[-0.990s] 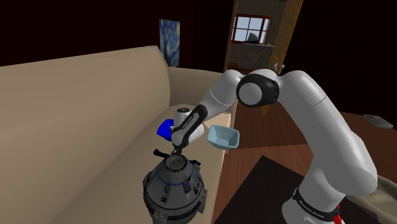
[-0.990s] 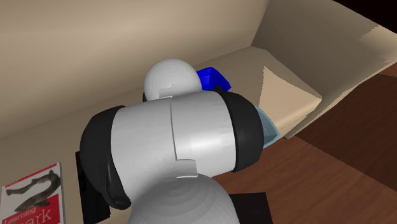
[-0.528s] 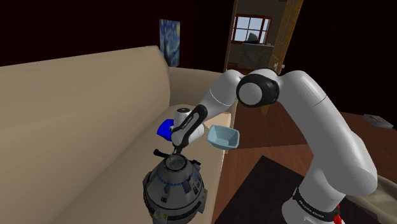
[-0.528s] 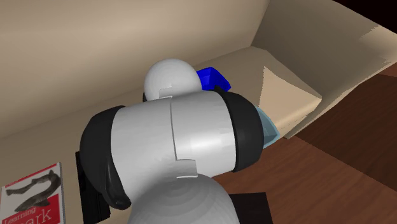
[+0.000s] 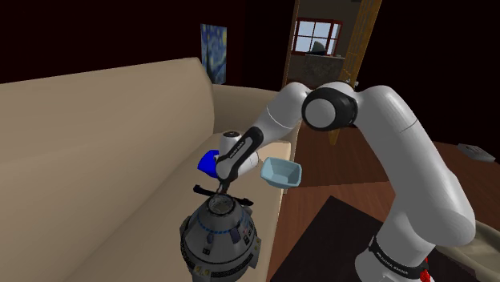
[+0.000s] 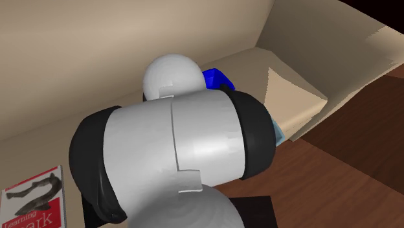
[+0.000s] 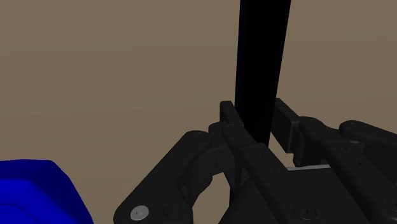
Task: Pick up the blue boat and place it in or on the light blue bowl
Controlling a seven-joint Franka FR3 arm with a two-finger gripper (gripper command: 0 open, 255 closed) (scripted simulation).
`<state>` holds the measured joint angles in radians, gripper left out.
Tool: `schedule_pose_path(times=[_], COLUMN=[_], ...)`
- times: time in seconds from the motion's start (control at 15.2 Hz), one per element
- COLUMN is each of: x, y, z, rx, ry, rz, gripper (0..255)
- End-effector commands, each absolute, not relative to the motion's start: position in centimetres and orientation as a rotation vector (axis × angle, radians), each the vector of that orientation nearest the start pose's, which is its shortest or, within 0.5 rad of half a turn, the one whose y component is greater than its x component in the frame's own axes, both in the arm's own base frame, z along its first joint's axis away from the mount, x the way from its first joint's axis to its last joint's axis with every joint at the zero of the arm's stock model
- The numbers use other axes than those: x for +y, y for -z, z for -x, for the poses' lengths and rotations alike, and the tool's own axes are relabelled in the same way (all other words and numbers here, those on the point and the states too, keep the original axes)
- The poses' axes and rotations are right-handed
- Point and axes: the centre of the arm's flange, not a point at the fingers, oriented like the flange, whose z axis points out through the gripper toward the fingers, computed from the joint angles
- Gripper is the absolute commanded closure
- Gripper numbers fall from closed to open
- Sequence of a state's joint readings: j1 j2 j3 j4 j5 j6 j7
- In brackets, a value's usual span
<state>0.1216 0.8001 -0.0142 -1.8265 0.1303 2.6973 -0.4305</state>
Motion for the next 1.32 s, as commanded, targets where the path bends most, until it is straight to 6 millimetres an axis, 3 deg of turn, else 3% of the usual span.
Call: schedule_pose_path(times=[0.0,1.25], x=[6.5,6.5], y=[-11.1,-21.1], z=[-63.8,-63.8], rx=[-0.657,-0.657], ry=[0.121,0.121], rz=[3.031,3.031], gripper=[255,255])
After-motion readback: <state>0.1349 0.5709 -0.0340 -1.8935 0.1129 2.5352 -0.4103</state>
